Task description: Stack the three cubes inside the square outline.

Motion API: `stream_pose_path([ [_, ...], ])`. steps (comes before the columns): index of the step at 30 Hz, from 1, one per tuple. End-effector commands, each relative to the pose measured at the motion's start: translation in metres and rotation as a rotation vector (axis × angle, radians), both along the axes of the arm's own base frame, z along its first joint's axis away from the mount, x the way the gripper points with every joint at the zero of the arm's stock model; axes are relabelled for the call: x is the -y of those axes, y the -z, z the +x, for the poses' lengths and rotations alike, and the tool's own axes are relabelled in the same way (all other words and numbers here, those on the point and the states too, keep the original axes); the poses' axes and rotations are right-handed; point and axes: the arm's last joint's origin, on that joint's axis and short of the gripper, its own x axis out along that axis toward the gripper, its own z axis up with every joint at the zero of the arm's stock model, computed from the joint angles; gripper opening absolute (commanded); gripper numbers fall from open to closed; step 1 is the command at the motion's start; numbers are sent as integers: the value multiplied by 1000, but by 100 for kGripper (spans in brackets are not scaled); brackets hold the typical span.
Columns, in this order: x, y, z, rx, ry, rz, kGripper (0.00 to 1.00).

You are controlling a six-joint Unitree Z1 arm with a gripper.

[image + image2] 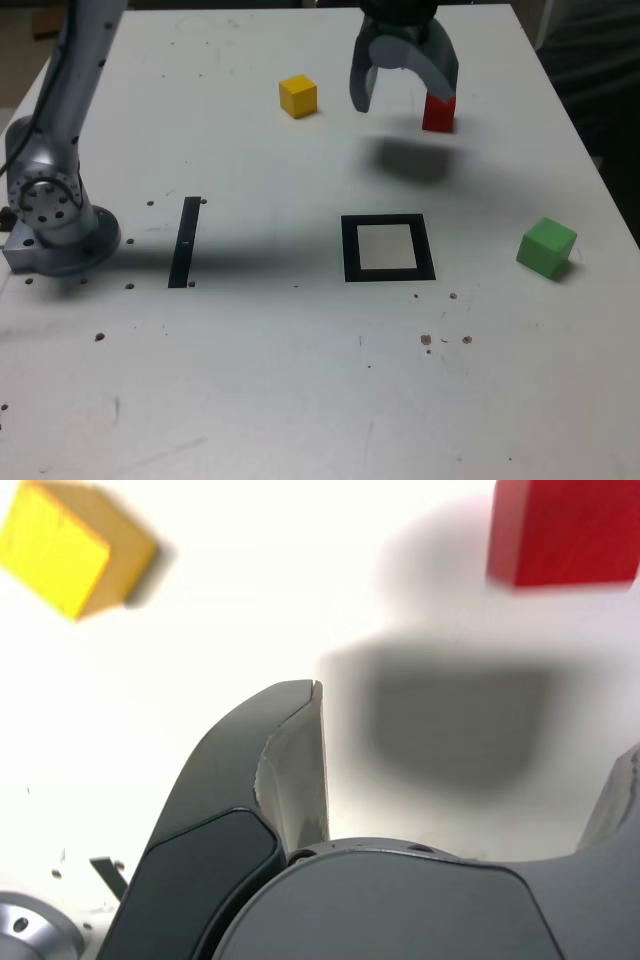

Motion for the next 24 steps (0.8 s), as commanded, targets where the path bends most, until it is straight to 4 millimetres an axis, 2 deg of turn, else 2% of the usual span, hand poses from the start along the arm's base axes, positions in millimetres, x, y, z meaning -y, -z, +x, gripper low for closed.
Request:
stream_pose_path([
  [1, -7, 5, 6, -12, 1, 0, 97],
  [24, -49, 35, 63, -28, 49, -9, 93],
])
